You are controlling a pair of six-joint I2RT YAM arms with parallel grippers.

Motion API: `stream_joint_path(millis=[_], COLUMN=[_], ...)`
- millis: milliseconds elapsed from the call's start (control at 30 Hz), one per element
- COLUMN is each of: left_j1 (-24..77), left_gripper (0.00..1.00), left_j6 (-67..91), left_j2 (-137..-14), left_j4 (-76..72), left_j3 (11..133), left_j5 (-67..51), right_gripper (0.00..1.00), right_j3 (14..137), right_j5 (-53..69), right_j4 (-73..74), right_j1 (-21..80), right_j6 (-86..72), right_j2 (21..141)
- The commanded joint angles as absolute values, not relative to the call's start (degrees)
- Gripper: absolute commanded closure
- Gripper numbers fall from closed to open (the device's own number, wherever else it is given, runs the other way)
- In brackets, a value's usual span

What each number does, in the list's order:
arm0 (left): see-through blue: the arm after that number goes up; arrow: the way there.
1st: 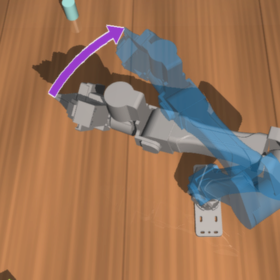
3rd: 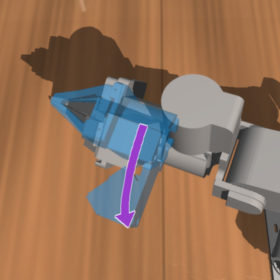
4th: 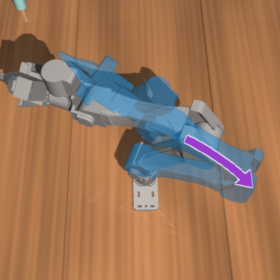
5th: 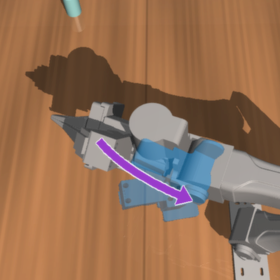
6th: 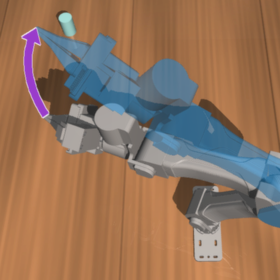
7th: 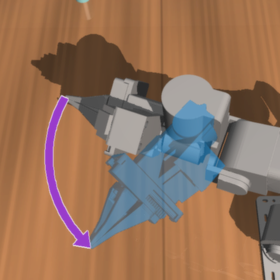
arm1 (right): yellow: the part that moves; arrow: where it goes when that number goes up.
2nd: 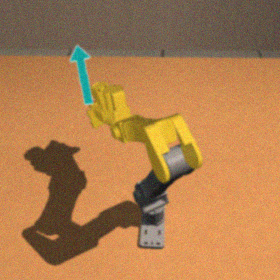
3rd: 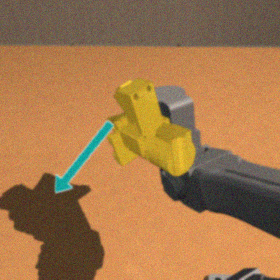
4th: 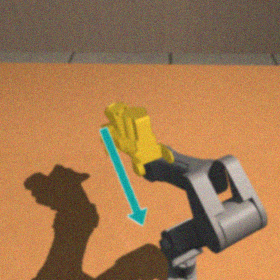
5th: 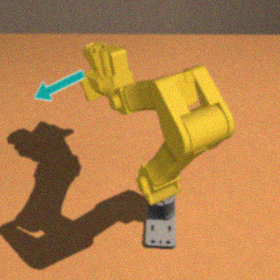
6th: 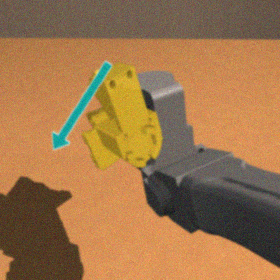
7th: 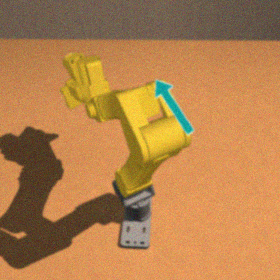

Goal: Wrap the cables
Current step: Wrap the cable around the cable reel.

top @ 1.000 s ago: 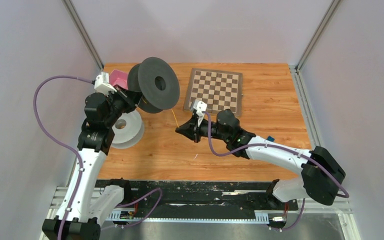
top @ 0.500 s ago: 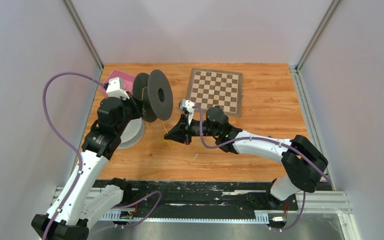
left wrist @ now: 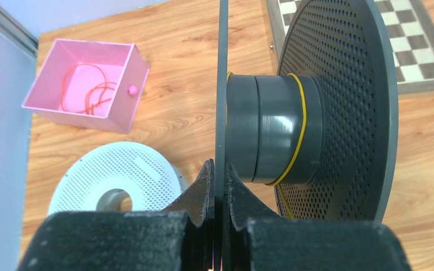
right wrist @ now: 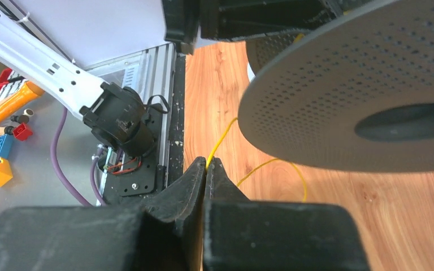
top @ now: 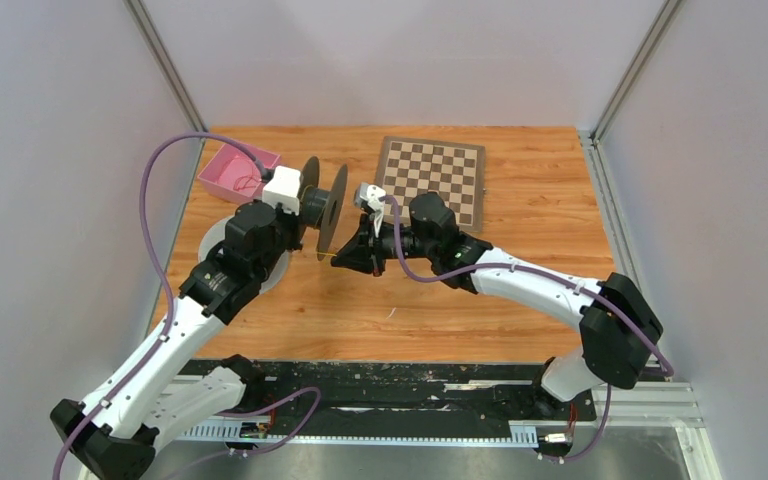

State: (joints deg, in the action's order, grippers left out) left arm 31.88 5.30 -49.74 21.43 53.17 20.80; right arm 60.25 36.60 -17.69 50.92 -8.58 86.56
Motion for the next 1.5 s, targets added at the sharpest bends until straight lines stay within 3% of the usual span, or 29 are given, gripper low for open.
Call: stream_joint_path(millis=[0, 333, 933, 1233, 1467], left_j1=[32.5, 33.5, 33.7, 33.7, 33.7], left_gripper=[1.00, 1.00, 1.00, 1.00, 1.00], left_j6=[-4.8, -17.5, -13.5, -19.1, -26.4], left_j2=[-49.6, -48.1, -54.0, -51.6, -54.0], left_j4=[18.5, 21.0, 24.8, 23.6, 30.4], left_j3=[54.9, 53.4, 57.1, 54.7, 59.0], left_j5=[25.6, 15.6, 20.8, 8.7, 2.5], right_gripper=[1.00, 1.00, 1.00, 1.00, 1.00], right_j3=[62.6, 64.9, 60.8, 58.7, 58.4], right_j5=[41.8, 28.4, 17.6, 4.1, 6.7], right_j4=[-14.9, -5.4, -10.1, -12.1, -12.2], right_j1=[49.7, 48.3, 51.0, 51.5, 48.1], right_j6=[-7.3, 4.7, 23.3, 35.2, 32.7], right_j2=[85.0, 81.7, 75.1, 76.2, 76.3])
